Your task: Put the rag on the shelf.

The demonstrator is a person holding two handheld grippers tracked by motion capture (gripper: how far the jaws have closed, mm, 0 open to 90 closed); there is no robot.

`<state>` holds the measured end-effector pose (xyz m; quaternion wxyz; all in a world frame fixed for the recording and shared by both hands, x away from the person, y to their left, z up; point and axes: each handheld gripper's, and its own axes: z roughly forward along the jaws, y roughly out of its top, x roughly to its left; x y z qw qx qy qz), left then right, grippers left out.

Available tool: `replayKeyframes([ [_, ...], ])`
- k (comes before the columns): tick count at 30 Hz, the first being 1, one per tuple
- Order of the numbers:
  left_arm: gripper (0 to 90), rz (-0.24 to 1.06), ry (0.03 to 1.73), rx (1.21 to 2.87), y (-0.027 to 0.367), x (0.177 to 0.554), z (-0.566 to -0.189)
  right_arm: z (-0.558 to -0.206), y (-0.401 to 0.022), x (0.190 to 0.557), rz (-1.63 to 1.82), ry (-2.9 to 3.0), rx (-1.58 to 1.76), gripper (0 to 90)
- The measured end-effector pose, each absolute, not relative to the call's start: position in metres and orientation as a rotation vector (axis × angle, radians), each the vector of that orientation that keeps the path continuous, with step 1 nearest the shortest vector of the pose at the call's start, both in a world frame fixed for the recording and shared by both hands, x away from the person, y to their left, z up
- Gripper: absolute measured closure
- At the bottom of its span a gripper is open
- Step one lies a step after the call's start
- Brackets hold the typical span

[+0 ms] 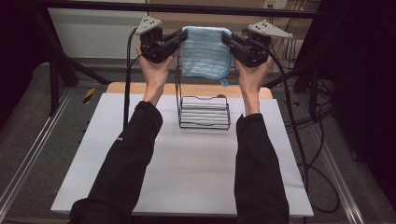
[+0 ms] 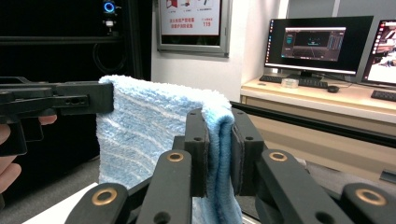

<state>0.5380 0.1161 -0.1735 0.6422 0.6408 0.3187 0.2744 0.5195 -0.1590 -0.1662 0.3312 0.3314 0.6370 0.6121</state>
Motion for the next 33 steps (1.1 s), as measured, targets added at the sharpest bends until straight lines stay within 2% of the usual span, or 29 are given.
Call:
replayKeyframes([
  [7,83.0,0.621,0.738,1.456,0.118,0.541,-0.179,-0.171,-0.156,0.523,1.577,1.677,0.859,80.1],
  [17,83.0,0.658,0.722,1.442,0.121,0.541,-0.174,-0.160,-0.152,0.532,1.576,1.660,0.816,80.1],
  [24,82.8,0.687,0.706,1.507,0.114,0.542,-0.187,-0.179,-0.158,0.538,1.558,1.672,0.851,80.1],
  [33,82.3,0.630,0.696,1.544,0.112,0.538,-0.204,-0.198,-0.165,0.529,1.565,1.694,0.876,80.0],
])
